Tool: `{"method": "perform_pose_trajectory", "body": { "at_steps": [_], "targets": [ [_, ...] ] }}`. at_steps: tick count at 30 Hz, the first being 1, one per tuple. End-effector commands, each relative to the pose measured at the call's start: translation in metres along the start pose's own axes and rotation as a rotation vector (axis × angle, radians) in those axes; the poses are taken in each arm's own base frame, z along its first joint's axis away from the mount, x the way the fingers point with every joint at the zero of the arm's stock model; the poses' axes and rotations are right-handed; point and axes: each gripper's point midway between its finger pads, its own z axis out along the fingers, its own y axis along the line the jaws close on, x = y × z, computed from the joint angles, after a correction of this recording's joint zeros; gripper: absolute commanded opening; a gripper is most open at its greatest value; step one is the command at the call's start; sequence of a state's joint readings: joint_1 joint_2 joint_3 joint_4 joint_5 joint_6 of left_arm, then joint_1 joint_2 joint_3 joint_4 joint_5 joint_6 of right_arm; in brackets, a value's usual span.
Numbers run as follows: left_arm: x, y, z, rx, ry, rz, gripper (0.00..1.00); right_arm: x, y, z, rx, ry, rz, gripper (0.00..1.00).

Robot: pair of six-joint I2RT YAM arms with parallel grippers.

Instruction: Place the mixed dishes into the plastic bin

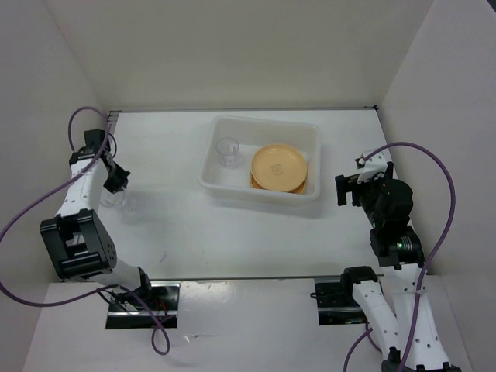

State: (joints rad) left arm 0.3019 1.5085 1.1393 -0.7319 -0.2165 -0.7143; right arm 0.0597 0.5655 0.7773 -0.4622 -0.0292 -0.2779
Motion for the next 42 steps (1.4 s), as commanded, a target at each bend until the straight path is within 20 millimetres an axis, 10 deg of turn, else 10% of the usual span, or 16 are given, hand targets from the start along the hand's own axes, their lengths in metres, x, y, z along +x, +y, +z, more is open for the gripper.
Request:
{"method": "perform_pose_trajectory", "body": {
  "at_steps": [1,7,9,10,11,15,22,35,39,42],
  "targets": [
    [-0.068,-0.054,-0.083,0.246,-0.212,-0.081,0.0,-0.013,-0.003,0.003,0.018,-0.053,-0.005,0.97],
    [-0.089,-0.196,-0.231,0.953,-0.362,0.187,0.0,-0.013,-0.003,0.003,0.018,-0.053,-0.005,0.97],
    [-0.043,-0.244,-0.232,1.041,-0.203,0.379,0.0,-0.013,-0.003,0.003,0.018,-0.053,-0.005,0.97],
    [-0.047,-0.262,-0.27,1.1,-0.273,0.502,0.0,-0.013,-0.003,0.003,0.018,-0.053,-0.005,0.97],
    [-0.028,-0.286,-0.239,1.061,-0.186,0.577,0.0,-0.013,-0.003,0.003,0.018,-0.053,-0.005,0.97],
    [0.064,-0.307,-0.229,0.984,-0.056,0.803,0.0,-0.013,-0.003,0.003,0.018,-0.053,-0.005,0.98],
    [0.16,-0.294,-0.173,0.713,0.063,1.064,0.0,-0.009,-0.002,0.004,0.016,-0.044,-0.004,0.98],
    [0.21,-0.271,-0.092,0.413,0.075,1.223,0.01,-0.01,-0.001,0.004,0.007,-0.046,-0.005,0.98],
    [0.212,-0.277,-0.077,0.393,0.058,1.223,0.13,-0.009,-0.002,0.004,0.016,-0.044,-0.004,0.98],
    [0.212,-0.283,-0.076,0.404,0.049,1.218,0.43,-0.009,-0.002,0.004,0.016,-0.044,-0.004,0.98]
  ]
}}
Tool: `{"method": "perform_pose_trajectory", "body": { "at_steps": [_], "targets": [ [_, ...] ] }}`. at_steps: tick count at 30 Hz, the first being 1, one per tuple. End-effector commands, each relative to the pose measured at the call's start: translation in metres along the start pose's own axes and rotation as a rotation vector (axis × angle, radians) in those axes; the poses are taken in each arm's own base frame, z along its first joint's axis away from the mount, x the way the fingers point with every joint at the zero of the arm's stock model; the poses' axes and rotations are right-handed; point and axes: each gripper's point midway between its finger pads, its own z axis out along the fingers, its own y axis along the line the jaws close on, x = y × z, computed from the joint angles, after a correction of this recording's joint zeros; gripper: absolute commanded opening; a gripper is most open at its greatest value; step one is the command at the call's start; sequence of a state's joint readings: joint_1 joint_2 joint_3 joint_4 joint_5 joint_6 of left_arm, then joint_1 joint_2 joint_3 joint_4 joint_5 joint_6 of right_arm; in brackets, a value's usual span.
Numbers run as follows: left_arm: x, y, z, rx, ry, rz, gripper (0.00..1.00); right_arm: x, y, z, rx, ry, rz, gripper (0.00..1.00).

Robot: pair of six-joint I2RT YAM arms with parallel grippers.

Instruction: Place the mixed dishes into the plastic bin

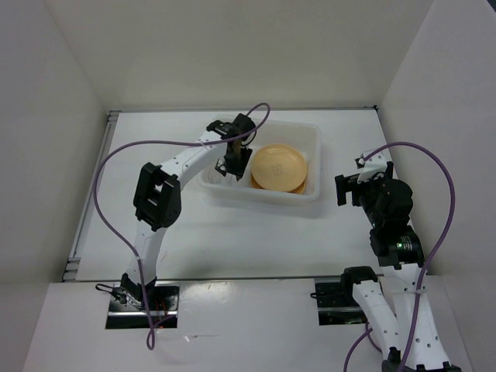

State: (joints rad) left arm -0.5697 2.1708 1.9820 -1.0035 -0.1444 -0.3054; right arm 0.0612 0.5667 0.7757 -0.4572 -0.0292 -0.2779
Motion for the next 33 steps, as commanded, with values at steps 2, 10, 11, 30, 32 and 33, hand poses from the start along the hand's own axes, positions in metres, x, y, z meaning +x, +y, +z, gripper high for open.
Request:
{"method": "perform_pose_trajectory", "body": {
  "at_steps": [2,10,11,30,32,33],
  "targets": [
    [-0.023,0.005,-0.006,-0.021,-0.082,0.0,0.73,-0.008,-0.005,0.003,0.03,-0.038,0.005,0.98],
    [-0.097,0.005,-0.128,0.04,-0.508,-0.089,1.0,-0.005,-0.011,0.008,0.065,-0.009,0.006,0.98],
    [-0.111,-0.001,-0.149,0.09,-0.589,-0.095,1.0,-0.004,-0.015,0.007,0.086,-0.004,0.006,0.98],
    [-0.014,0.119,-0.222,0.044,-0.941,-0.327,1.0,-0.012,-0.027,0.006,0.143,-0.008,0.008,0.98],
    [-0.001,0.133,-0.247,0.011,-1.06,-0.35,1.0,-0.01,-0.026,0.008,0.14,0.003,0.007,0.98],
    [0.003,0.142,-0.256,-0.012,-1.118,-0.373,1.0,-0.001,-0.024,0.014,0.131,0.041,0.006,0.98]
  ]
}}
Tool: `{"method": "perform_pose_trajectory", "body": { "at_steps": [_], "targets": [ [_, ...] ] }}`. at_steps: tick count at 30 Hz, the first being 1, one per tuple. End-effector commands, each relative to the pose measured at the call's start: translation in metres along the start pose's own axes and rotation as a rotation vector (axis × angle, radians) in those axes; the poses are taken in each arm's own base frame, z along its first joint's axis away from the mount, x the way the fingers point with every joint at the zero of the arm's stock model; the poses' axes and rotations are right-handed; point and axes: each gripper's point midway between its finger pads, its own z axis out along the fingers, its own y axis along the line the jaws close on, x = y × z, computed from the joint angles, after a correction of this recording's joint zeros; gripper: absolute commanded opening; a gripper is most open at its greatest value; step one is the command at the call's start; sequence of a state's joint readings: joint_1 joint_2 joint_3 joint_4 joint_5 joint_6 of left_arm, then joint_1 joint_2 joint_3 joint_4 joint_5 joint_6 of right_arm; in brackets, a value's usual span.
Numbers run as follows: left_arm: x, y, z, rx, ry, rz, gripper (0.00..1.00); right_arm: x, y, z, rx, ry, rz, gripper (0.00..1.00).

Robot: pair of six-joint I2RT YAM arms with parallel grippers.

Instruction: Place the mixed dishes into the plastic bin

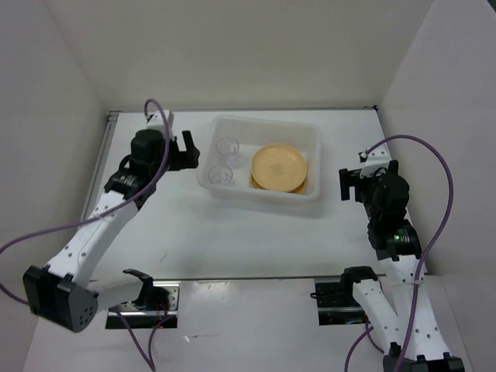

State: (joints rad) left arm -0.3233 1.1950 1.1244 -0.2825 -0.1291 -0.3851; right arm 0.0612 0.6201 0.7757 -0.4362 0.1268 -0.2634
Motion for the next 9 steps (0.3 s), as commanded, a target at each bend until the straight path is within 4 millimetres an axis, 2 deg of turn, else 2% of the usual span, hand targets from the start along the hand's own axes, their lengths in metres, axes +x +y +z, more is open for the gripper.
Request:
{"method": "perform_pose_trajectory", "body": {
  "at_steps": [1,2,3,4,5,6,7,9],
  "targets": [
    [-0.045,0.031,-0.048,-0.084,-0.295,-0.003,1.0,-0.012,0.005,0.007,-0.025,-0.019,-0.001,0.98],
    [-0.053,0.034,-0.073,-0.087,-0.374,-0.019,1.0,-0.013,0.001,0.008,-0.002,-0.014,0.01,0.98],
    [-0.056,0.048,-0.084,-0.136,-0.431,-0.047,1.0,-0.011,0.001,0.01,0.004,-0.001,0.009,0.98],
    [-0.038,0.059,-0.086,-0.17,-0.425,-0.064,1.0,-0.011,0.001,0.01,0.004,-0.001,0.018,0.98],
    [-0.045,0.066,-0.113,-0.184,-0.506,-0.101,1.0,-0.008,0.0,0.012,0.013,0.011,0.017,0.98],
    [-0.044,0.071,-0.124,-0.197,-0.544,-0.114,1.0,-0.008,-0.002,0.012,0.022,0.013,0.016,0.98],
    [-0.047,0.08,-0.149,-0.22,-0.613,-0.138,1.0,-0.007,-0.001,0.013,0.022,0.012,0.026,0.98],
    [-0.035,0.088,-0.161,-0.247,-0.615,-0.129,1.0,-0.006,-0.002,0.013,0.031,0.014,0.026,0.98]
  ]
}}
